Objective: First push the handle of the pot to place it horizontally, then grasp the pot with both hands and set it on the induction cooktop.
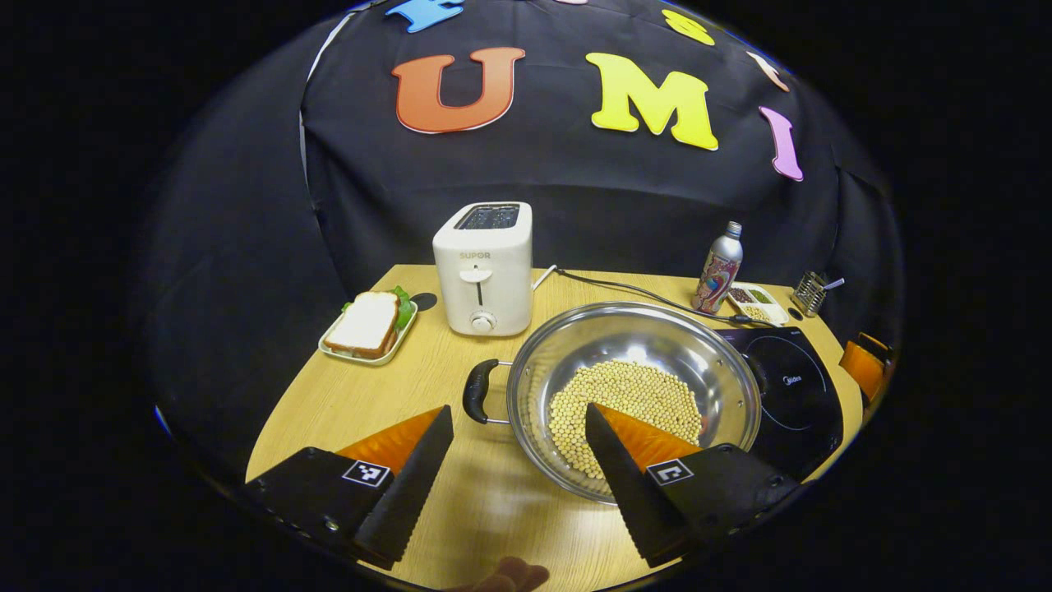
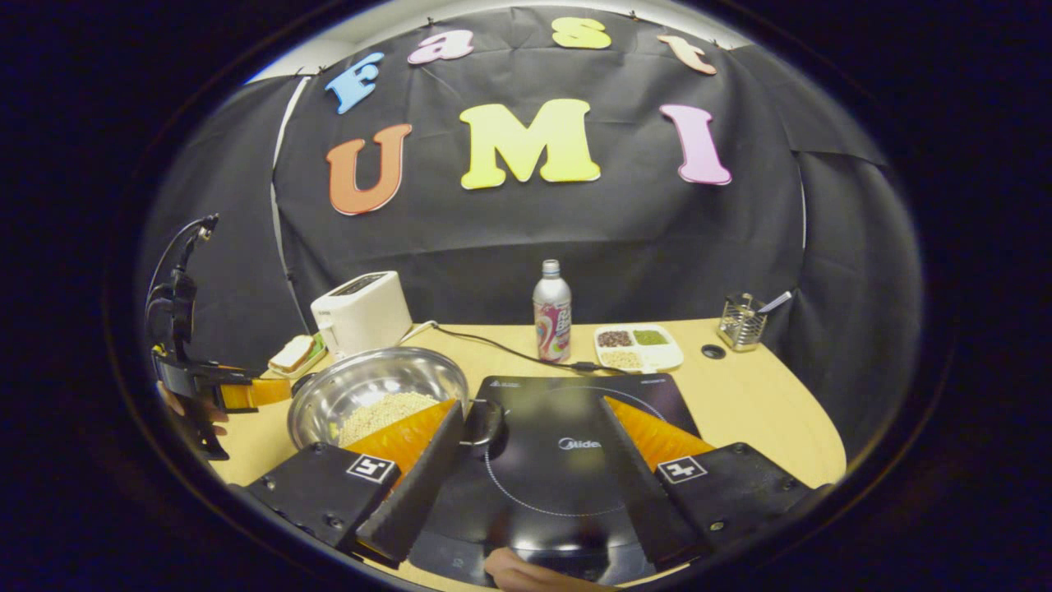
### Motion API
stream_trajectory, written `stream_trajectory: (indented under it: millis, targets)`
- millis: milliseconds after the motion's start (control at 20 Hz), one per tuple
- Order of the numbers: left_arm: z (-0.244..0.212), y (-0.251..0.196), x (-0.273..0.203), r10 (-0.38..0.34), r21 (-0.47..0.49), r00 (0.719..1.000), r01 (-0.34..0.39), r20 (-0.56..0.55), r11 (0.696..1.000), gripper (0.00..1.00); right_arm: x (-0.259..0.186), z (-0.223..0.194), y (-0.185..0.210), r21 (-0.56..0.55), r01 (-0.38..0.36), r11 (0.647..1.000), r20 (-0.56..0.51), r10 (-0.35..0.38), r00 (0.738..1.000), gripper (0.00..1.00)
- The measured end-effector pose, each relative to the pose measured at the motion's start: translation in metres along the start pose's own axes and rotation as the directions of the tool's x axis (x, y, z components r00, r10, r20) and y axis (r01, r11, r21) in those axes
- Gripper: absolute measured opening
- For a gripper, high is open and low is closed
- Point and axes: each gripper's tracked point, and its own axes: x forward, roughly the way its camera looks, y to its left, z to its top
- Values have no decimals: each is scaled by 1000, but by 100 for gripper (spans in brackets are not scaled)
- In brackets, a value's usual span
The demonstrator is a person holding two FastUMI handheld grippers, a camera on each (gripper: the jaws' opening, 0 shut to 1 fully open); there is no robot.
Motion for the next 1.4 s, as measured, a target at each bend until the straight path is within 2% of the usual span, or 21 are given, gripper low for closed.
stream_trajectory:
  millis: [200,300,350,450,700,800,850,900,950,1050,1100,1150,1200,1300,1350,1400]
  targets:
    - [-6,0,33,-68,-53,997,67,-19,996,98,40,-14,6,-10,41,999,-57,-41,998,100]
    - [-13,6,52,-62,-57,997,60,-40,997,96,62,-27,9,-18,58,998,-104,-60,993,100]
    - [-14,15,62,-36,-37,998,35,-42,999,96,71,-34,12,-12,57,998,-123,-58,991,100]
    - [-24,12,75,-56,-21,995,54,-82,998,96,85,-45,18,-4,47,999,-164,-47,985,100]
    - [-32,21,96,-39,-9,990,38,-137,999,95,112,-59,38,49,12,999,-252,1,968,100]
    - [-29,28,101,-18,7,991,19,-133,1000,84,110,-56,40,37,17,999,-270,-6,963,90]
    - [-30,25,99,-34,3,989,35,-143,999,75,114,-62,42,49,24,999,-291,-8,957,87]
    - [-29,24,104,-39,0,988,40,-148,999,82,114,-57,40,26,36,999,-276,-27,961,88]
    - [-29,24,104,-41,-1,986,41,-162,999,68,115,-65,37,-2,41,999,-303,-39,952,77]
    - [-28,24,102,-39,3,984,40,-172,999,66,117,-64,35,-57,39,998,-294,-54,954,72]
    - [-28,24,103,-41,15,984,44,-171,999,64,118,-66,34,-56,38,998,-303,-53,951,77]
    - [-29,23,102,-42,17,983,45,-177,999,64,118,-64,35,-49,40,998,-290,-52,955,70]
    - [-29,23,103,-42,11,984,45,-173,999,64,118,-64,34,-51,39,998,-287,-52,956,70]
    - [-28,23,100,-37,13,984,40,-176,999,61,116,-63,34,-66,35,997,-294,-53,954,62]
    - [-30,23,97,-28,20,982,32,-186,999,71,115,-64,34,-80,29,996,-301,-52,952,60]
    - [-30,23,94,-17,27,982,22,-188,999,61,114,-63,34,-84,22,996,-309,-47,950,59]
